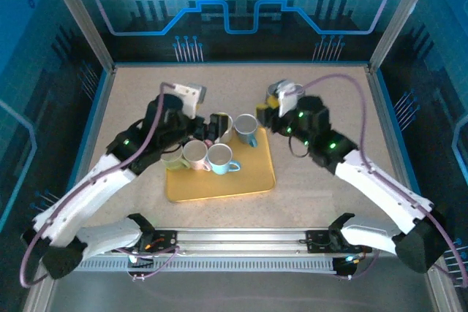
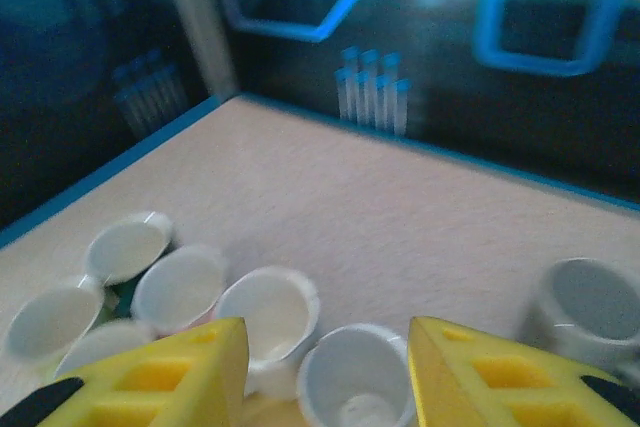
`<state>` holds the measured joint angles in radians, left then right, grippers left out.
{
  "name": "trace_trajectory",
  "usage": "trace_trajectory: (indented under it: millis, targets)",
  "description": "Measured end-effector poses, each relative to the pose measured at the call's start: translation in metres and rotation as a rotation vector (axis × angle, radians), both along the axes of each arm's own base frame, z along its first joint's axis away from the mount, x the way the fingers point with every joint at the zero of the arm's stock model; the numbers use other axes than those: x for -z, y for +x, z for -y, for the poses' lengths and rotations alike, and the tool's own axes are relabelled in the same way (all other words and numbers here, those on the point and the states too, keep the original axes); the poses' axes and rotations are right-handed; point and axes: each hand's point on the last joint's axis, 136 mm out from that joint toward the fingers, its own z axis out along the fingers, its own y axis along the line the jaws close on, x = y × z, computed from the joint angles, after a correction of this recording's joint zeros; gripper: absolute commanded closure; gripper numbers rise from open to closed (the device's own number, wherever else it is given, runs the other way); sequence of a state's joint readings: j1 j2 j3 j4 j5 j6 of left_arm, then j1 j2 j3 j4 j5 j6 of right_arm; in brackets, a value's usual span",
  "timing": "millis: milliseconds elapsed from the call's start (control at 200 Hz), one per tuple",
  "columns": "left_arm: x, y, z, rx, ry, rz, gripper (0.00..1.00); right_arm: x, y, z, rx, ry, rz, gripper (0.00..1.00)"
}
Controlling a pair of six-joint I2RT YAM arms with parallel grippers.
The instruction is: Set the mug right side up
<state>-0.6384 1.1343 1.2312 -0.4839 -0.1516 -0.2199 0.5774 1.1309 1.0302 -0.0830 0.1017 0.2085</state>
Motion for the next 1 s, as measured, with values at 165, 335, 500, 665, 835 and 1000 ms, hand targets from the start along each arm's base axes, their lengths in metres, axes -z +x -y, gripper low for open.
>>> trace_trajectory:
  millis: [165, 335, 500, 665, 835, 1000]
  targets:
    - [0.021, 0.031, 0.033, 0.019, 0.057, -0.075, 0.01, 0.001, 0.021, 0.051, 0.188, 0.011, -0.172, 0.46]
    - [0.031, 0.028, 0.039, 0.036, 0.067, -0.109, 0.01, 0.049, 0.056, 0.091, 0.405, -0.019, -0.416, 0.39]
    - [0.039, 0.005, 0.025, 0.046, 0.052, -0.115, 0.01, 0.081, 0.091, 0.118, 0.567, -0.07, -0.571, 0.16]
    - [0.052, -0.019, 0.01, 0.066, 0.045, -0.107, 0.01, 0.102, 0.132, 0.139, 0.646, -0.141, -0.624, 0.13]
    - [0.057, -0.022, 0.007, 0.072, 0.044, -0.091, 0.01, 0.129, 0.169, 0.148, 0.63, -0.213, -0.664, 0.15]
    - [0.059, -0.023, 0.011, 0.088, 0.026, -0.083, 0.01, 0.155, 0.177, 0.148, 0.496, -0.319, -0.687, 0.17]
